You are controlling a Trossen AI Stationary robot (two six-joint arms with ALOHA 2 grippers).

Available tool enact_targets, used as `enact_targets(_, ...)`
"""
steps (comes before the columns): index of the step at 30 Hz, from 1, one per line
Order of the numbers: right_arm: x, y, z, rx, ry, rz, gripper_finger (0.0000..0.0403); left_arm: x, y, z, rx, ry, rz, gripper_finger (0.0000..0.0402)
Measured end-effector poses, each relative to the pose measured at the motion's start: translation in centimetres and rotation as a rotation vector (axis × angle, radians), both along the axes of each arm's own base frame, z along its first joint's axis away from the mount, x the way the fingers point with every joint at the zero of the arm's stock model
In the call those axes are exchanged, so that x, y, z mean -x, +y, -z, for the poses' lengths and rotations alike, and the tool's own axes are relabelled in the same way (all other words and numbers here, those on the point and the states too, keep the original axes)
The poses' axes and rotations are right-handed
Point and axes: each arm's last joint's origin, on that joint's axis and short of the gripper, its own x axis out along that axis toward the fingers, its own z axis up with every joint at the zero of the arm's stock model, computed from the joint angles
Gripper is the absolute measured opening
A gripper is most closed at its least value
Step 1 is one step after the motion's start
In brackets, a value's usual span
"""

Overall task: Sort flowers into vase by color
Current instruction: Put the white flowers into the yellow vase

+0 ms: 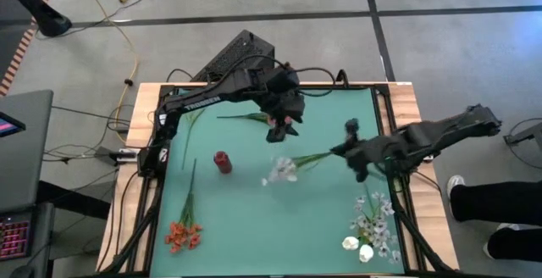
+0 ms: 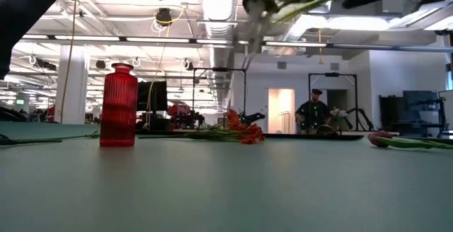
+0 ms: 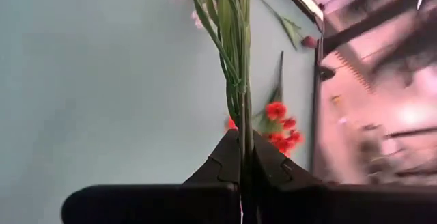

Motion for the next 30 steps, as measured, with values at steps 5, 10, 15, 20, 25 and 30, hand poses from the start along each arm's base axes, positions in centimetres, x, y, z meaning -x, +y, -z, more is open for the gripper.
enact_targets(5, 4.7, -1.2, -1.3, -0.282, -0.073, 0.091, 0.0030, -0.1, 0.0, -0.3, 0.006, -0.064, 0.105, 0.0196)
enact_targets(10, 9.0, -1.9, -2.3, -0.511, -0.158, 0.052, 0.0030, -1.4, 0.3, -0.1, 0.031, -0.215, 0.172, 0.0177)
enact_targets(15, 12.8, -2.8, -3.5, -0.717, -0.337, -0.076, 0.0030, -2.7, 0.1, 1.6, 0.055, -0.262, 0.181, 0.0160)
enact_targets(20, 14.2, -3.1, -2.2, -0.864, -0.557, -0.258, 0.0030, -4.2, -2.2, 3.5, 0.060, -0.316, 0.232, 0.0147)
enact_targets(25, 13.5, -2.5, 0.5, -0.968, -0.745, -0.359, 0.0030, -5.6, -6.3, 3.4, -0.004, -0.462, 0.291, 0.0130)
enact_targets(30, 12.0, -1.3, 3.1, -0.949, -0.799, -0.391, 0.0030, -6.8, -10.6, 1.9, -0.148, -0.707, 0.173, 0.0115)
